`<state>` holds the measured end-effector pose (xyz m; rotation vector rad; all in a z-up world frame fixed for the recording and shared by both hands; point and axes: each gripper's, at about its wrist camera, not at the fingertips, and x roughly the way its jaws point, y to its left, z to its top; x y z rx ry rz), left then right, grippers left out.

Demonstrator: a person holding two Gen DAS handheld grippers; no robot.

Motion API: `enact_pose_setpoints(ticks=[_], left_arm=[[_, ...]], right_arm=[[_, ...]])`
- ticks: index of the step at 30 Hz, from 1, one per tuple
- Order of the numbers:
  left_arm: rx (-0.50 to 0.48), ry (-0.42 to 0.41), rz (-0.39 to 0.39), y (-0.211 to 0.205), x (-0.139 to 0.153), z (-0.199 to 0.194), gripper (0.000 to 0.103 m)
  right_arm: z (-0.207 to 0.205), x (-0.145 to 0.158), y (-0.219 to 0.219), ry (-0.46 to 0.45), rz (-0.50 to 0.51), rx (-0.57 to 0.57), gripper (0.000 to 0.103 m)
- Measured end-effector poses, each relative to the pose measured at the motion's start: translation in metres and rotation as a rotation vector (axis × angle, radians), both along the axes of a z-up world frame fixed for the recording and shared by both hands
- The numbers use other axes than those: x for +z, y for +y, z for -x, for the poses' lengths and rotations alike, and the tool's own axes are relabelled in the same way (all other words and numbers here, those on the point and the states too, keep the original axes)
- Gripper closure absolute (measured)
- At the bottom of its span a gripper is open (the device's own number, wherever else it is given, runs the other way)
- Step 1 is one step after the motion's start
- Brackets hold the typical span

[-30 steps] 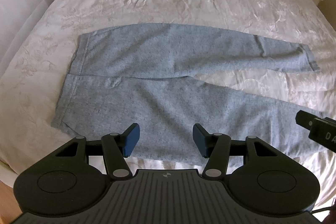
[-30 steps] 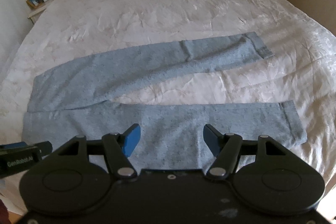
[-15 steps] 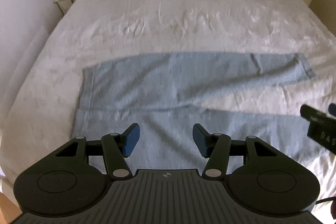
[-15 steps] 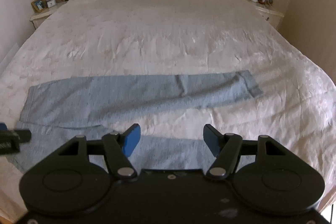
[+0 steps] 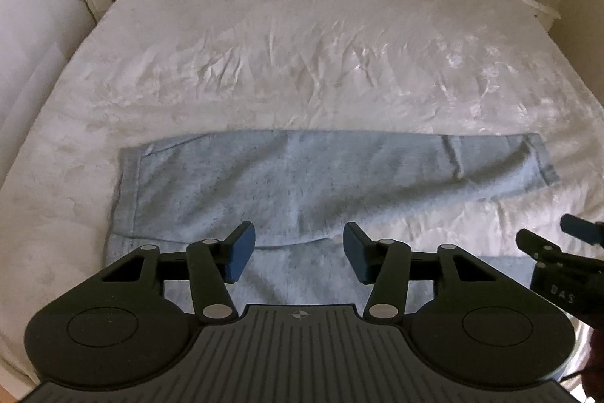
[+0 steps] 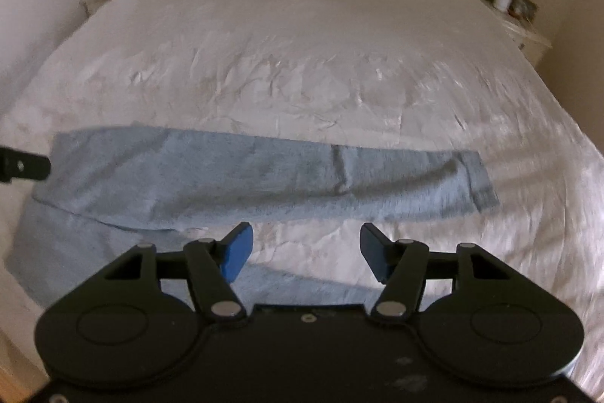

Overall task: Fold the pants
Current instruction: 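Lower both grippers to the sweatpants leg hems and close on them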

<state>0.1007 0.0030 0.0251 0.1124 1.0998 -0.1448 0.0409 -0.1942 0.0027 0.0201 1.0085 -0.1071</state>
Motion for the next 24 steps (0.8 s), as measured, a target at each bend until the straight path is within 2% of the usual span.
enact_pose_setpoints(ticks=[6,16,20,24], left_arm=[[0.022,0.059,0.006,-0.001,-0.034,-0.041,0.055],[0.097,0.112,-0.012,0.003,-0.093,-0.106,0.055],[0.129,0.140,-0.014,0.010,-0.113,-0.118,0.055],[0.139,0.173,-0.019,0.015,-0.127,-0.121,0.055]], right_arm=[[-0.059,-0.039,-0.016,-0.006,-0.062,0.081,0.042],[-0.184,-0.131,-0.015,-0.022,0.017,0.341,0.040],[-0.227,-0.177,-0.012,0.044,0.048,0.477,0.040],[-0.253,-0.217,-0.014,0.117,0.074,0.559,0.040]])
